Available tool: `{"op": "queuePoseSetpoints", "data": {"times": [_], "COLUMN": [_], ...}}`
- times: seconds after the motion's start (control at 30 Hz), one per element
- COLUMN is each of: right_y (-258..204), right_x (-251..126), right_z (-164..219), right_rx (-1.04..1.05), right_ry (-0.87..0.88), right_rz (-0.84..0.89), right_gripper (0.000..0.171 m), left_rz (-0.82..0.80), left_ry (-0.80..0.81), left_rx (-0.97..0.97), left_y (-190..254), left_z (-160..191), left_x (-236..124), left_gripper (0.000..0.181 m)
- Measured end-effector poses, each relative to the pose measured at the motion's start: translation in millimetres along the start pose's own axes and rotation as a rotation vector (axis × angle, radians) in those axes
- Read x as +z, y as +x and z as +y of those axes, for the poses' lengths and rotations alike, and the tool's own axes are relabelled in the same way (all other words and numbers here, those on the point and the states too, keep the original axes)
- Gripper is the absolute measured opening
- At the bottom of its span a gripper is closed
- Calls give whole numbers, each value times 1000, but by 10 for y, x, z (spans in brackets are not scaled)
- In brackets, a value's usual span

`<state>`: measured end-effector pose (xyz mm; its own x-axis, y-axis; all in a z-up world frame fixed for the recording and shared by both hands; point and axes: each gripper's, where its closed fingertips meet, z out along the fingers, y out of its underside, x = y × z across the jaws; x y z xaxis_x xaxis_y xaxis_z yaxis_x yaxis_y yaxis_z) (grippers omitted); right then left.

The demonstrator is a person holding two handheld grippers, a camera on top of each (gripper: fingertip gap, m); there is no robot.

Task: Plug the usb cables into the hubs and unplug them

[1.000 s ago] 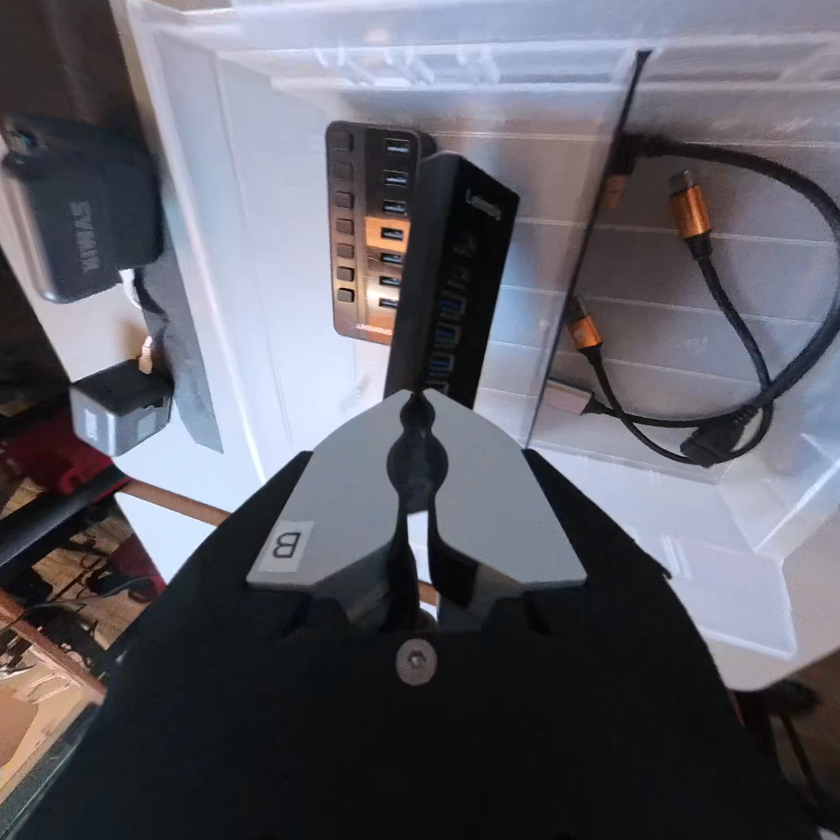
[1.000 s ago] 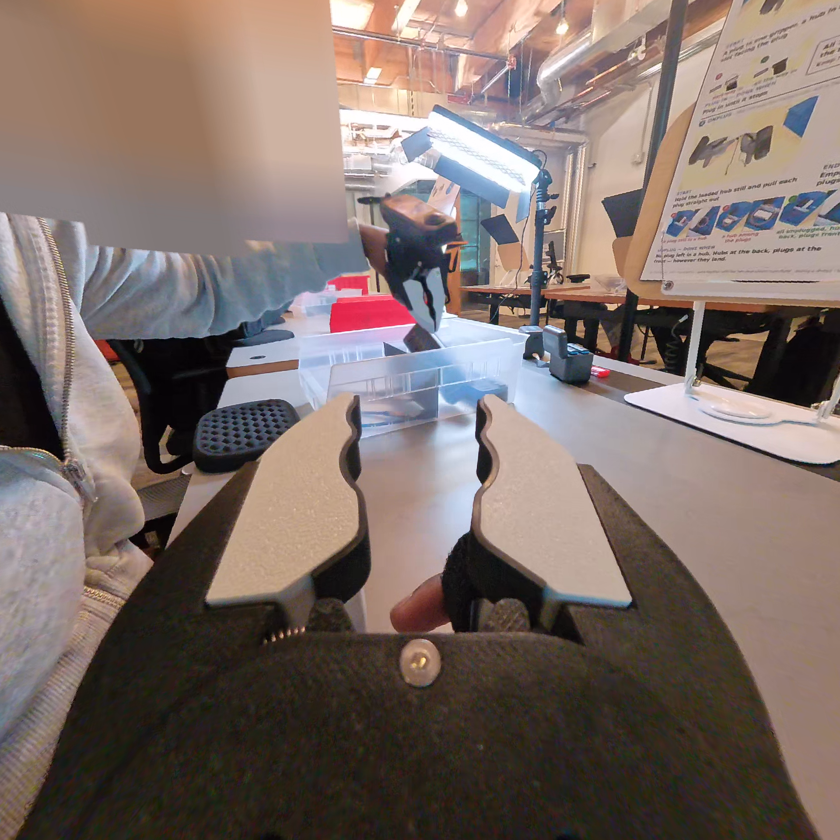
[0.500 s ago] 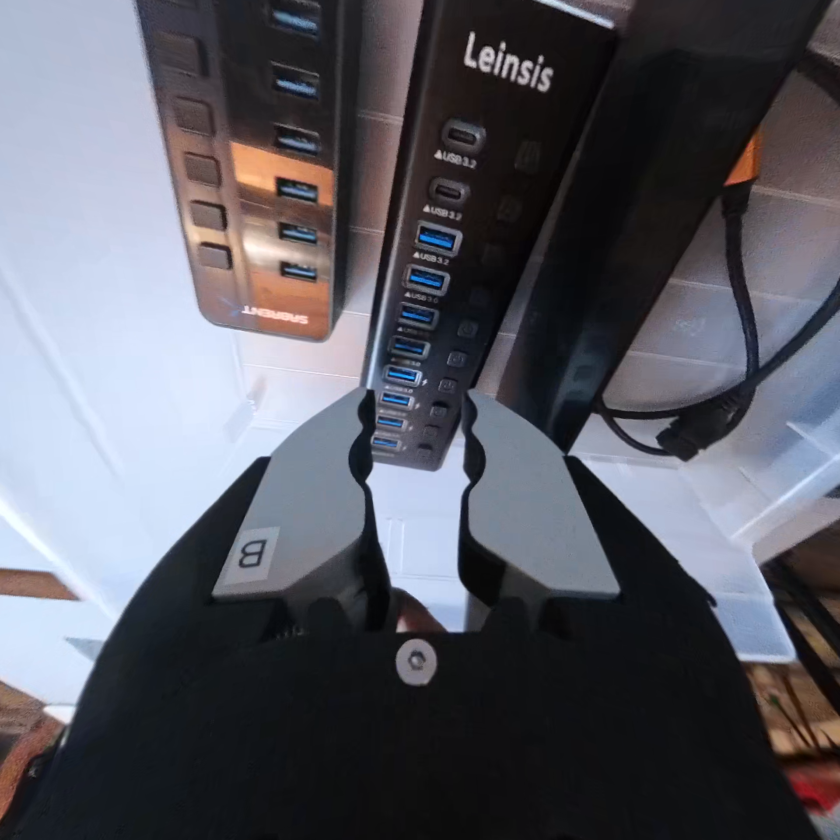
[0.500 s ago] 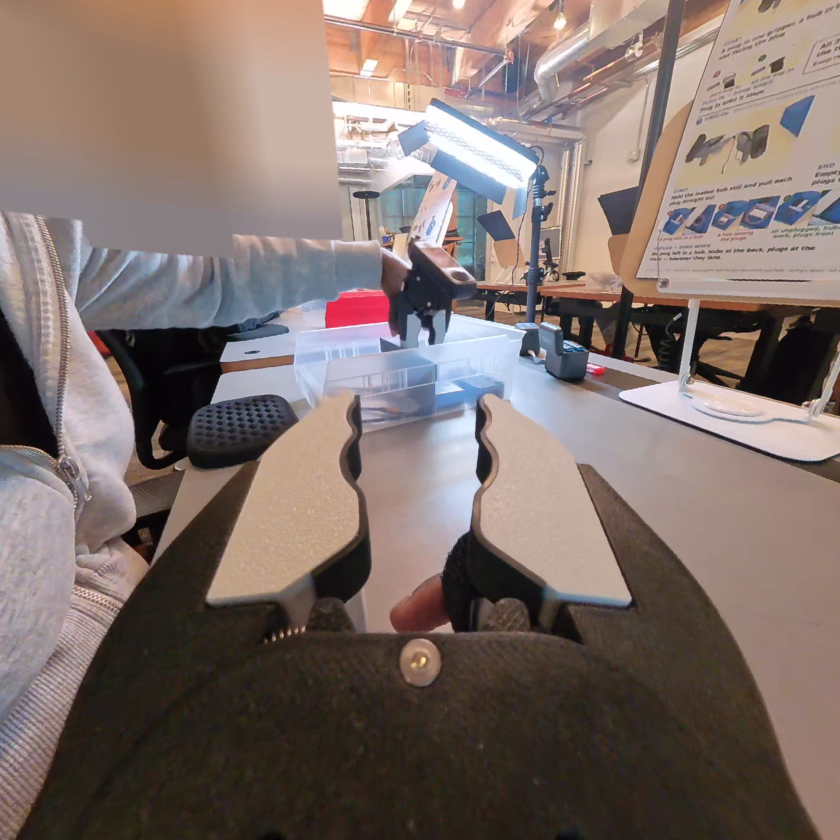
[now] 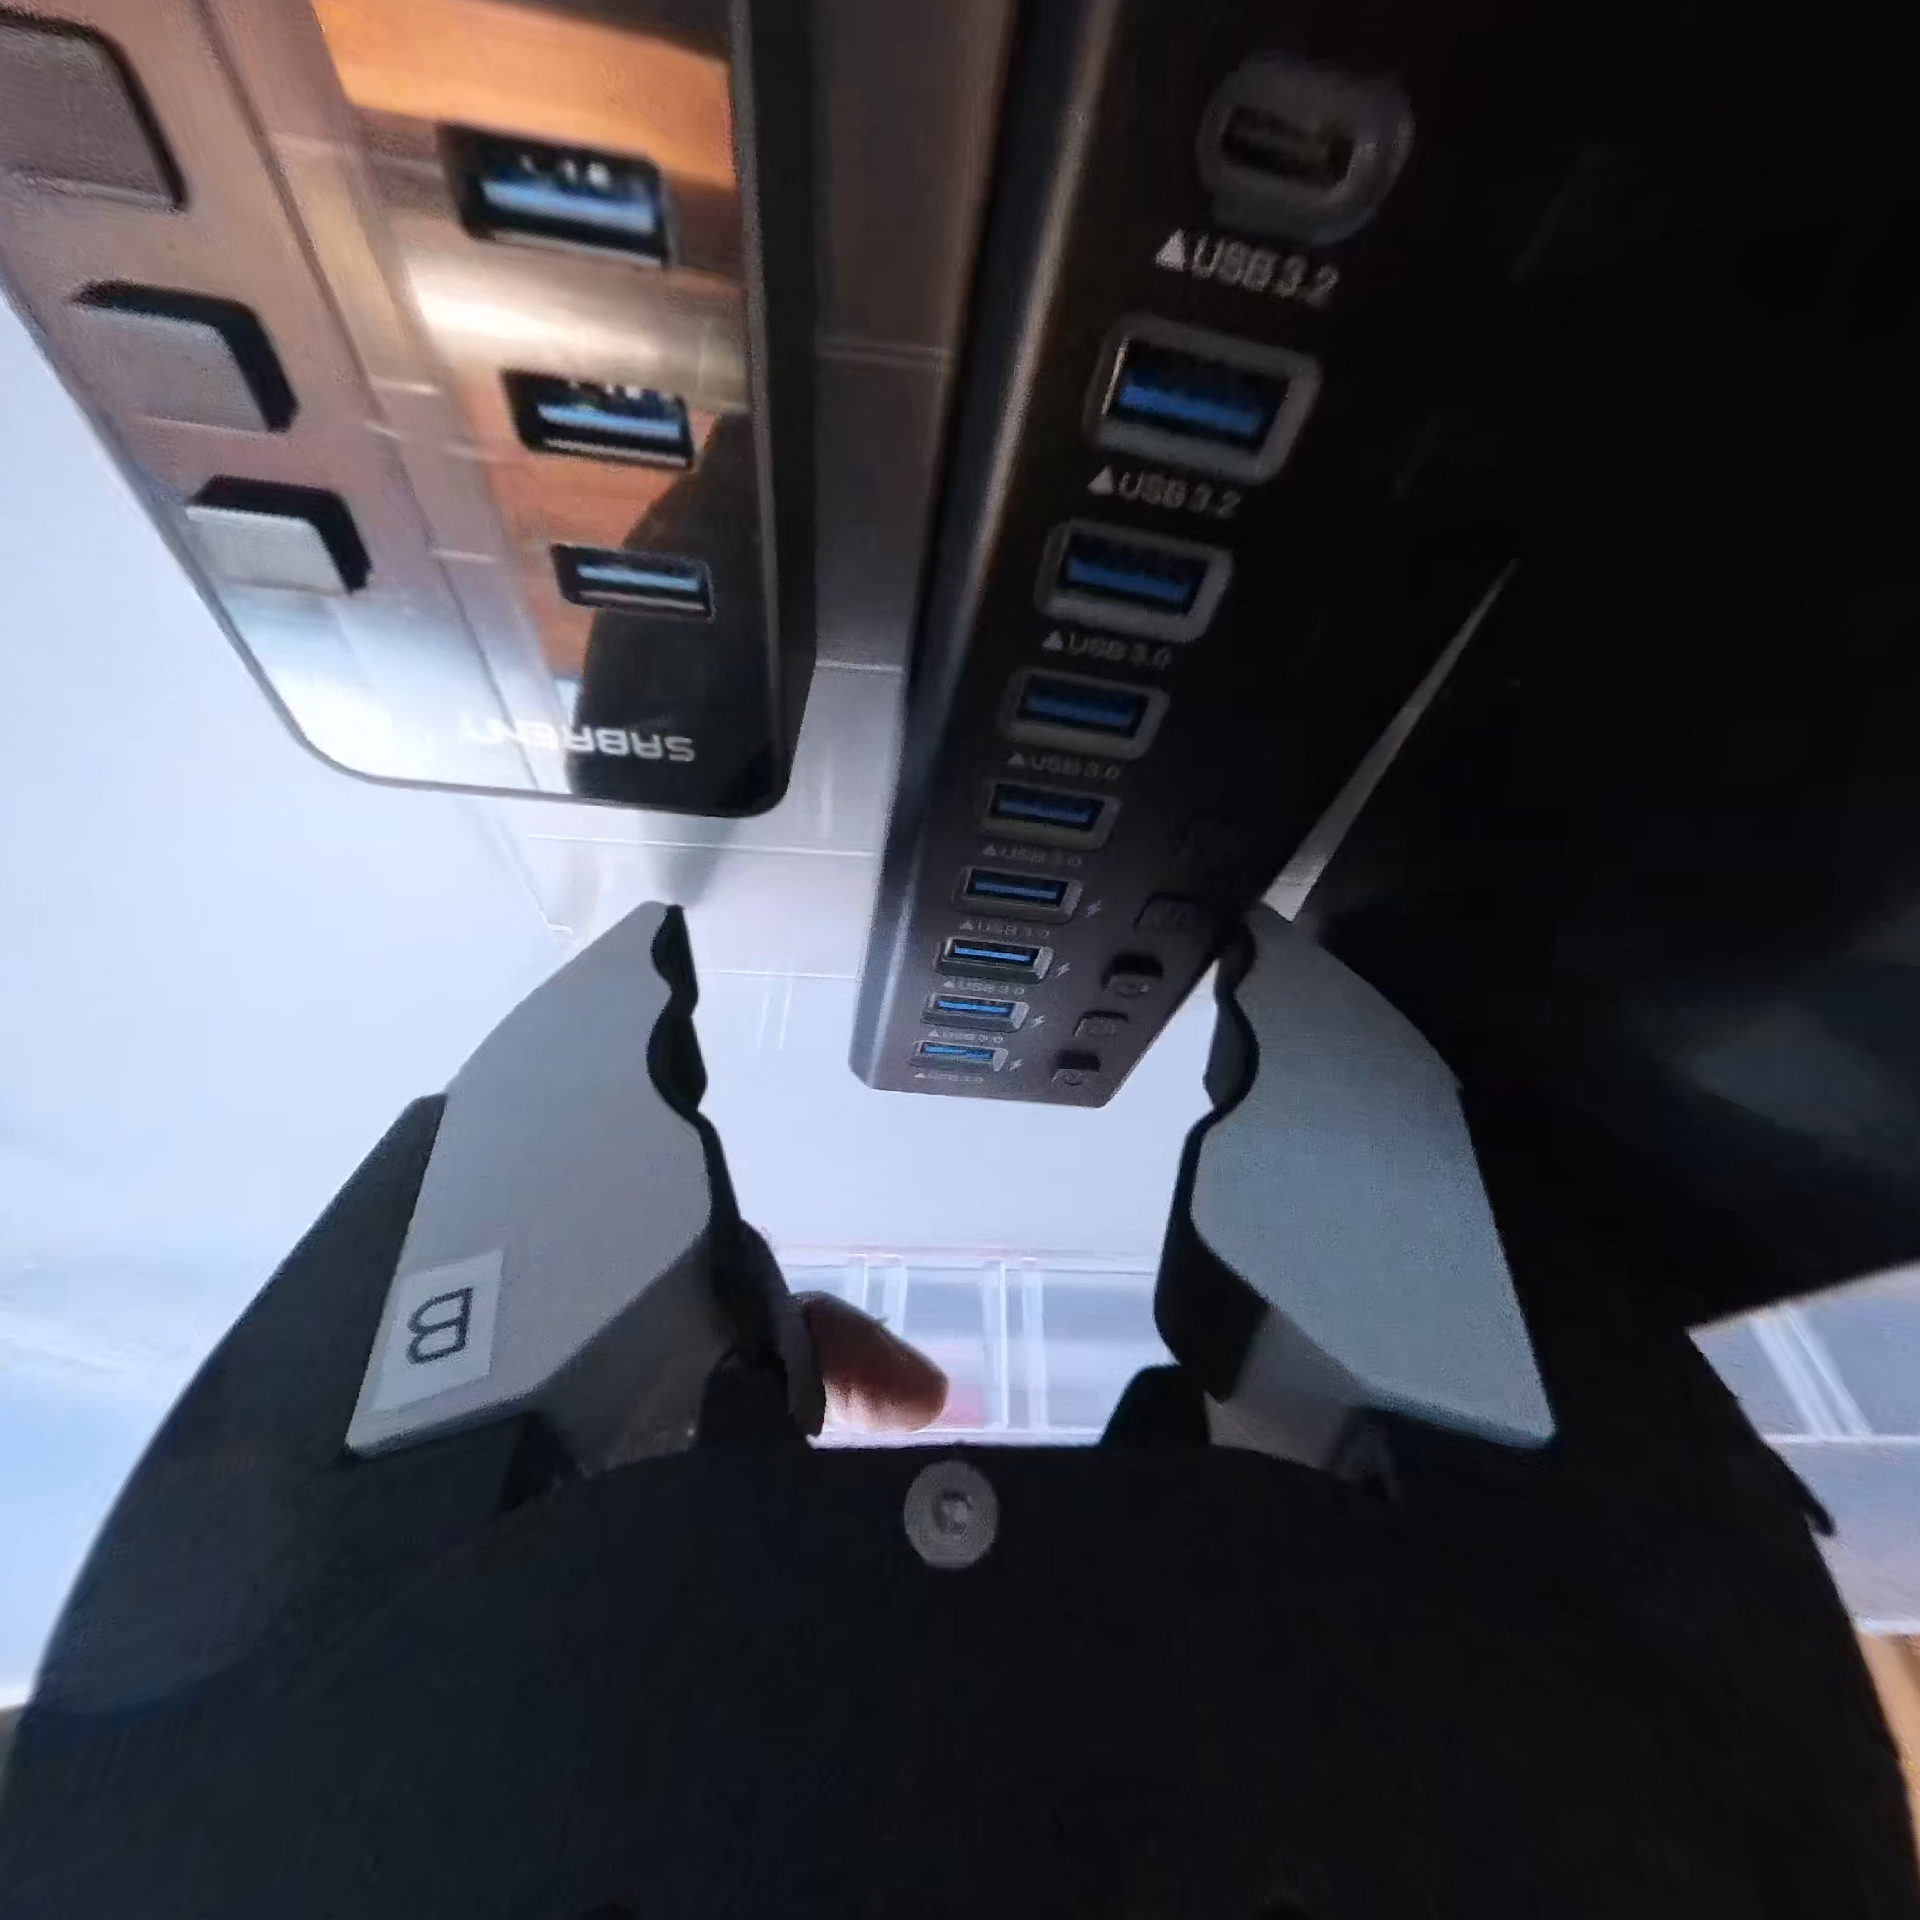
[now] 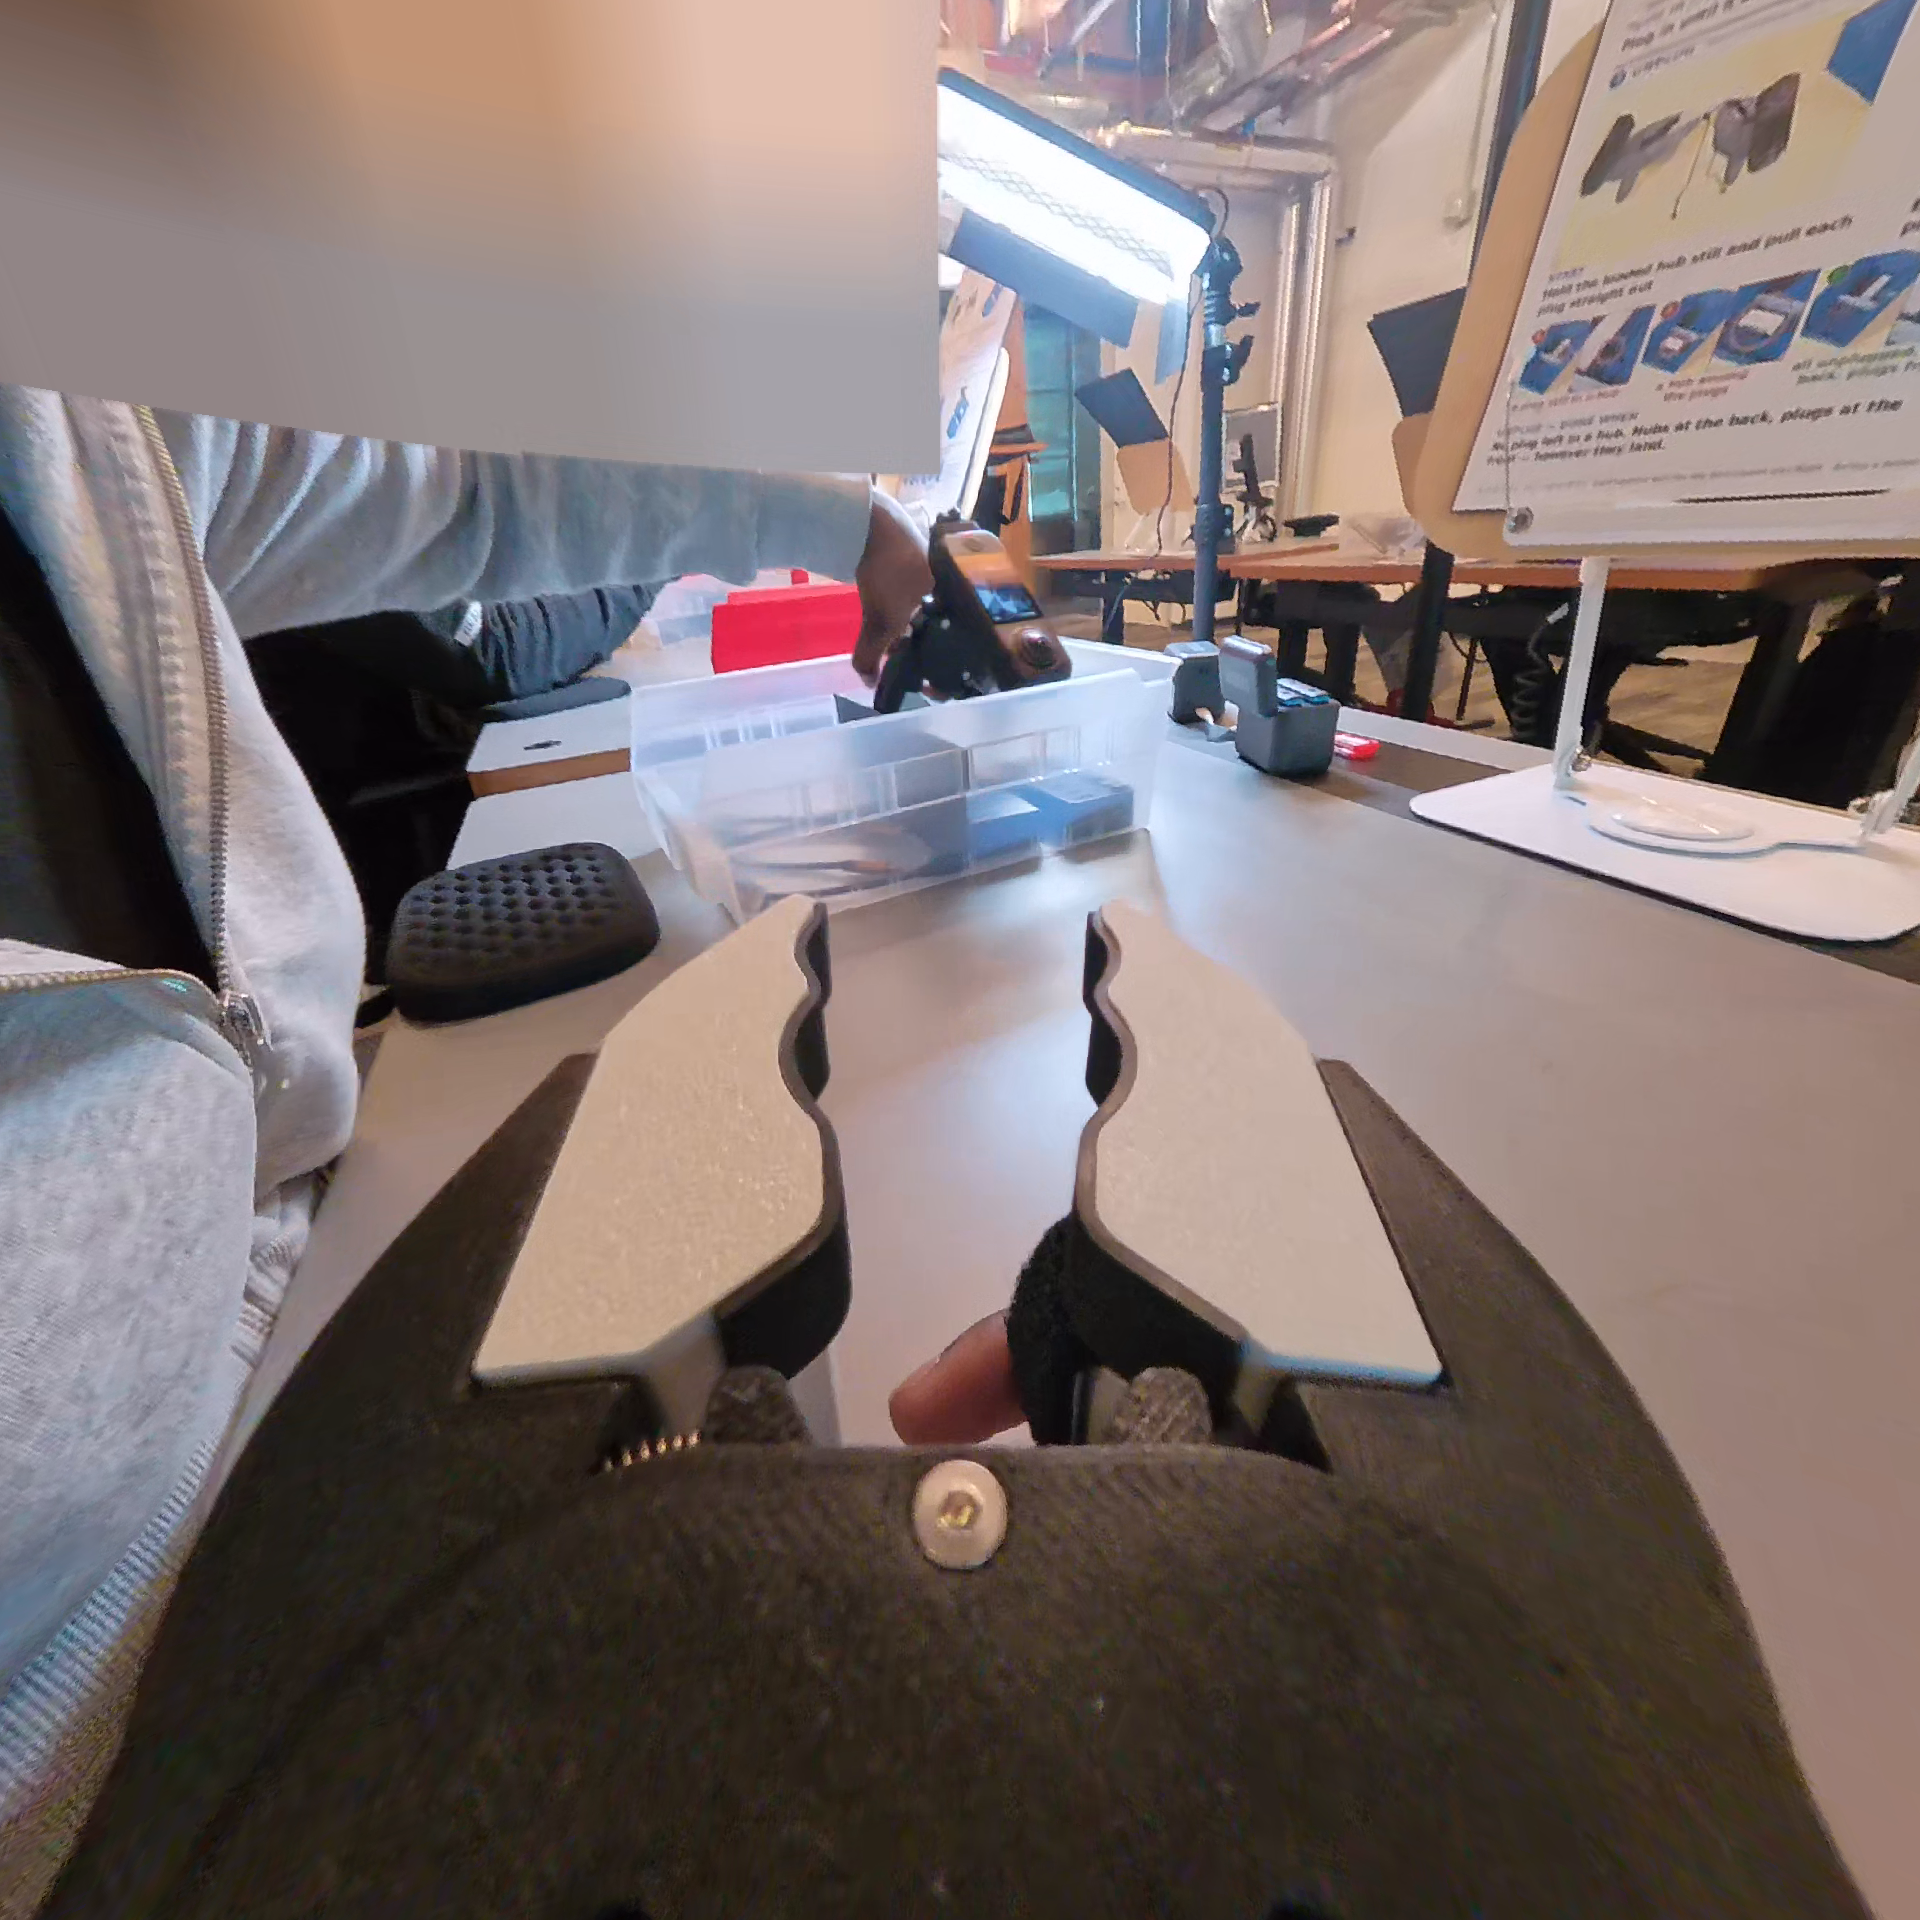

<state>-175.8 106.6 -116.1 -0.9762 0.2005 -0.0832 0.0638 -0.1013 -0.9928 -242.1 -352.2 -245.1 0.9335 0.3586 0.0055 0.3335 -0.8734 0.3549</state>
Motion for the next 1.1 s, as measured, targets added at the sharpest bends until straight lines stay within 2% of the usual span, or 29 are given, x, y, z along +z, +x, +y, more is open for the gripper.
{"op": "queuePoseSetpoints", "data": {"times": [0.1, 0.3, 0.33, 0.4, 0.57, 0.9, 1.1], "right_y": [34, 81, 84, 86, 73, 11, -31], "right_x": [15, 11, 14, 19, 12, -3, -16], "right_z": [58, 127, 131, 139, 137, 39, -33], "right_rx": [-8, -46, -53, -69, -96, -115, -123], "right_ry": [-32, -77, -82, -93, -98, -56, -21], "right_rz": [15, 55, 59, 65, 74, 66, 59], "right_gripper": [48, 48, 48, 48, 47, 47, 46], "left_rz": [-51, -83, -136, -161, -148, -378, -512], "left_ry": [-138, -233, -249, -246, -81, 238, 263], "left_rx": [99, 159, 189, 196, 92, -43, -53], "left_y": [-49, -63, -92, -82, -2, 222, 421], "left_z": [104, 142, 137, 135, 107, 179, 256], "left_x": [43, 19, -3, -21, -194, -1123, -1522], "left_gripper": [103, 75, 61, 61, 61, 60, 60]}}
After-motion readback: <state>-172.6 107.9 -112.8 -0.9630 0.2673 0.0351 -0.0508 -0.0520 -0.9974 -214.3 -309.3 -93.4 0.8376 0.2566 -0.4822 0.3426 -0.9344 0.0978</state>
